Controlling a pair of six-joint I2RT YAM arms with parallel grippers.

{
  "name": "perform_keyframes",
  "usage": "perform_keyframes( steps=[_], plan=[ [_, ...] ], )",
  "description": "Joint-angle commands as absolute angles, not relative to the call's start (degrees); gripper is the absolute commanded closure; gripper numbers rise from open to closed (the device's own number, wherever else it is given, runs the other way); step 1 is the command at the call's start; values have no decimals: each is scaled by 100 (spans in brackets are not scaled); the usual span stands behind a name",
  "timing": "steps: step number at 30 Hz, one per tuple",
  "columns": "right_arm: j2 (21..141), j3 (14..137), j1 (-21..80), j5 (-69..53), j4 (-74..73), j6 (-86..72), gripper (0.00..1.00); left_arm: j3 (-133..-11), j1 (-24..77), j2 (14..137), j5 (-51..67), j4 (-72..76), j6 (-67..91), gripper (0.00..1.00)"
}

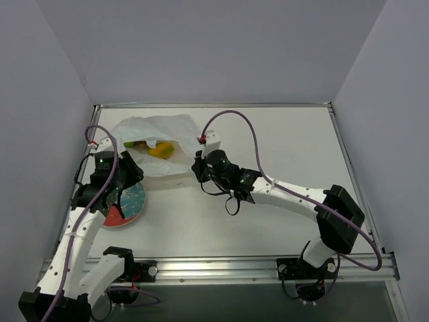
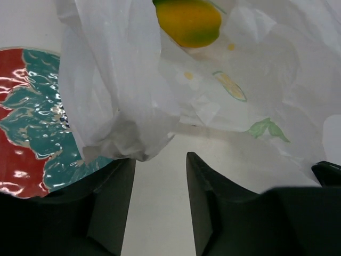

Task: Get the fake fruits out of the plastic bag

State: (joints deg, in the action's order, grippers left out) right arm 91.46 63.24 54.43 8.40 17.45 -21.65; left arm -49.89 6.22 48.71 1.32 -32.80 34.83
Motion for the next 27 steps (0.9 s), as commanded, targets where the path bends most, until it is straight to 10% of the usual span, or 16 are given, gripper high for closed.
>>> perform_keyframes(
  steps=[1, 16, 18, 20, 27],
  plan=[
    [8789, 5917, 5502, 590, 2329, -2443, 100, -5369, 1122, 4965, 177, -2716, 3753, 61],
    [7867, 5564, 6223, 675, 2584, -2531, 100, -6206, 2364, 4561, -2354, -4261, 3207, 87],
    [7726, 5546, 6214, 764, 2505, -2479, 100, -6013, 2347, 4422, -2618, -4368, 3331, 68],
    [7673, 5546, 6205, 939, 2444, -2409, 100, -5950, 2320, 4194, -2933, -4508, 3340, 28],
    [7515, 5441, 5951, 967, 2355, -2320, 100, -5889, 2285, 3867, -3455, -4957, 3191, 10]
  ],
)
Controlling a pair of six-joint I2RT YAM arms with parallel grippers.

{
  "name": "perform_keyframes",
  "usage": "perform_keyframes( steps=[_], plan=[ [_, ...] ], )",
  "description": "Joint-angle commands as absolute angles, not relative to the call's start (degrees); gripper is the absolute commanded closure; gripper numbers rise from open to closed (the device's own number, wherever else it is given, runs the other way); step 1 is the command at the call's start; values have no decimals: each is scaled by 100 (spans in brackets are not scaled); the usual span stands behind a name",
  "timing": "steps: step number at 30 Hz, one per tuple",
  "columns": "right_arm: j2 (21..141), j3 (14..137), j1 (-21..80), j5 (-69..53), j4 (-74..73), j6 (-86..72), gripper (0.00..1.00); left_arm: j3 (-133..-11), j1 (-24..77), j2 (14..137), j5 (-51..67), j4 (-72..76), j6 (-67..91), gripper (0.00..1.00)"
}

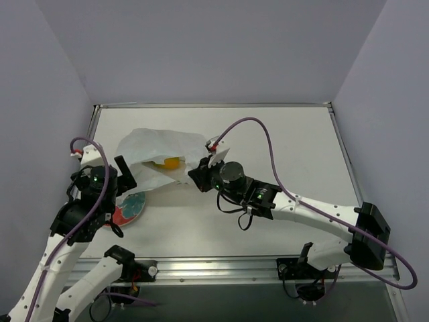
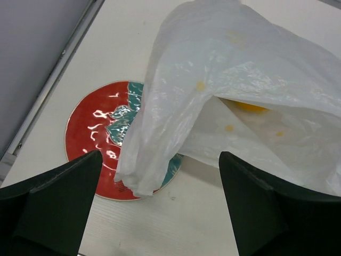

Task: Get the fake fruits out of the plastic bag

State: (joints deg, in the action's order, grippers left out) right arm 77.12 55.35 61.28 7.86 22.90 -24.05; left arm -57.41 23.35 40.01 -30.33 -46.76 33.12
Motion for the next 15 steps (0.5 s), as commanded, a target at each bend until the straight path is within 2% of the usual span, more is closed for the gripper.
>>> perform_keyframes(
  steps=[1, 6, 8, 11, 14, 15],
  plan=[
    [7515, 5432, 5907, 932, 2355, -2320, 100, -5836, 2276, 3919, -3350, -4896, 3173, 10],
    [7593, 5475, 5775, 782, 2364, -2320, 100, -5485, 2066, 4692, -3121, -4607, 3208, 10],
    [7672, 5554, 5757, 747, 2399, -2285, 100, -5406, 1376, 5026, -2561, -4238, 3121, 14],
    [7778, 5756, 5608, 651, 2391, -2233, 100, -5545, 871, 5685, -1715, -3534, 3138, 33],
    [7909, 6081, 5371, 440, 2408, -2153, 100, -6063, 817, 6318, -1644, -3472, 3076, 65],
    [7954, 6265, 5309, 361, 2408, -2153, 100, -6282, 817, 6406, -1583, -3324, 3024, 84]
  ],
)
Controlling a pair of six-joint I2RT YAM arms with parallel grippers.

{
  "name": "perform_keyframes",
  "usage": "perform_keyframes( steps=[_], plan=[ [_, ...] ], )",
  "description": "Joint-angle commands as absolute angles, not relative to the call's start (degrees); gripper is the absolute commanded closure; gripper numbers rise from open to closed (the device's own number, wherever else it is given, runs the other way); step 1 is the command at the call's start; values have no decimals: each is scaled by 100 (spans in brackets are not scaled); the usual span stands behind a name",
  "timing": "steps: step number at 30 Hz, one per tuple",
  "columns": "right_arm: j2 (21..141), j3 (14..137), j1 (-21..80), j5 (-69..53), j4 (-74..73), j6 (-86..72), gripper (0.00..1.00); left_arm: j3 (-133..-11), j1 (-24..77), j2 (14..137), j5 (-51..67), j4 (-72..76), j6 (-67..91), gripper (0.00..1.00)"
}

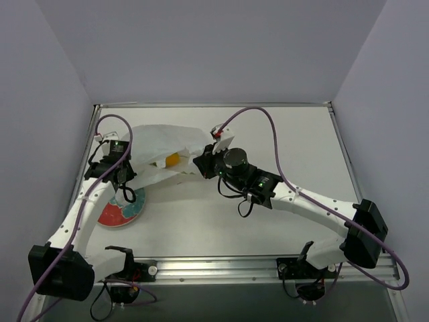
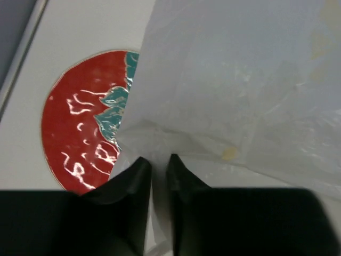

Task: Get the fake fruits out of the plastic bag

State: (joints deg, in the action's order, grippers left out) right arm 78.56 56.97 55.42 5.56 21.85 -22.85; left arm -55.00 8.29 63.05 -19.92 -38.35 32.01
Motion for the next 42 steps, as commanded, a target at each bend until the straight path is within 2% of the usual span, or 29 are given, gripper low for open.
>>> perform_keyframes(
  steps=[1, 2, 10, 14, 20, 24, 26, 33, 38, 42],
  plan=[
    [8006, 6354, 5248, 273, 2408, -2145, 100, -6423, 783, 6529, -1521, -3235, 2954, 94],
    [8129, 6468, 5160, 168, 2400, -2145, 100, -6599, 756, 6574, -1373, -3200, 2936, 97],
    [8630, 8241, 5203, 263, 1750, -1600, 100, -9602, 90, 7522, -485, -3638, 2689, 98],
    [8972, 9059, 5054, 202, 1477, -1476, 100, -10386, -438, 7979, -1, -3656, 2768, 98],
    [9281, 9212, 4826, 264, 1397, -1459, 100, -10697, -606, 8674, 395, -3543, 2724, 98],
    [9492, 8090, 4641, 290, 1739, -1643, 100, -9531, -677, 8736, 571, -2790, 2847, 98],
    [9510, 7867, 4544, 334, 1985, -1757, 100, -9378, -677, 8876, 834, -2506, 2953, 98],
    [9194, 8287, 4465, -86, 1767, -1626, 100, -10396, -677, 8877, 993, -2636, 3068, 98],
    [9158, 8902, 4474, -307, 1574, -1626, 100, -11827, -686, 9149, 1019, -3294, 2971, 98],
    [9149, 8869, 4474, -255, 1573, -1635, 100, -11884, -686, 9264, 1020, -3445, 2962, 98]
  ],
)
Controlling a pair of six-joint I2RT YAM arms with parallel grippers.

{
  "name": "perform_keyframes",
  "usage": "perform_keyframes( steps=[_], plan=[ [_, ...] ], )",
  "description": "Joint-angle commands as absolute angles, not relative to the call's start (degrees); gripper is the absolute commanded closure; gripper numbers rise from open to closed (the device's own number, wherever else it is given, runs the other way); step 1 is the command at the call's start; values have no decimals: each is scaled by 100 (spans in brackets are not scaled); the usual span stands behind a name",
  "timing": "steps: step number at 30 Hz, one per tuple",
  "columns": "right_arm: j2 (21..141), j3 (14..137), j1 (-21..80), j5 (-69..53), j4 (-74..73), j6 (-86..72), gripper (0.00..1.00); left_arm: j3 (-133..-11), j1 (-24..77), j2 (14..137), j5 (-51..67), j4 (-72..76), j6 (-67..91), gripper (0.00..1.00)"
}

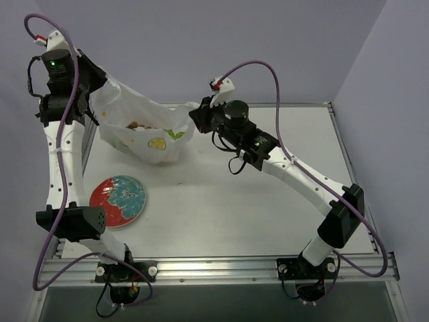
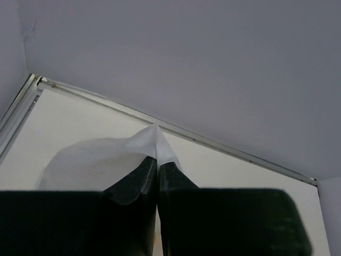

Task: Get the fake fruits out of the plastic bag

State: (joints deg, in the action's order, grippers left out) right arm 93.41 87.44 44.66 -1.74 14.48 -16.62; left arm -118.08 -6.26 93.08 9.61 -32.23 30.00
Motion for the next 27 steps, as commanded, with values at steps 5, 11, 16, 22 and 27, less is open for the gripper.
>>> perform_keyframes(
  steps=[5, 11, 16, 22, 27],
  plan=[
    [9386, 8666, 4438, -185, 1476, -1687, 100, -11137, -712, 9097, 949, -3183, 3050, 98],
    [9676, 8675, 4263, -105, 1477, -1766, 100, -10776, -703, 9316, 1002, -3006, 3094, 98],
    [9650, 8929, 4236, -106, 1380, -1600, 100, -10784, -703, 9545, 1072, -2813, 3103, 98],
    [9799, 9887, 4122, -132, 994, -1389, 100, -11750, -694, 9984, 1186, -3102, 3094, 98],
    [9686, 9878, 4122, -378, 993, -1529, 100, -12136, -703, 10011, 1239, -3111, 3076, 98]
  ],
)
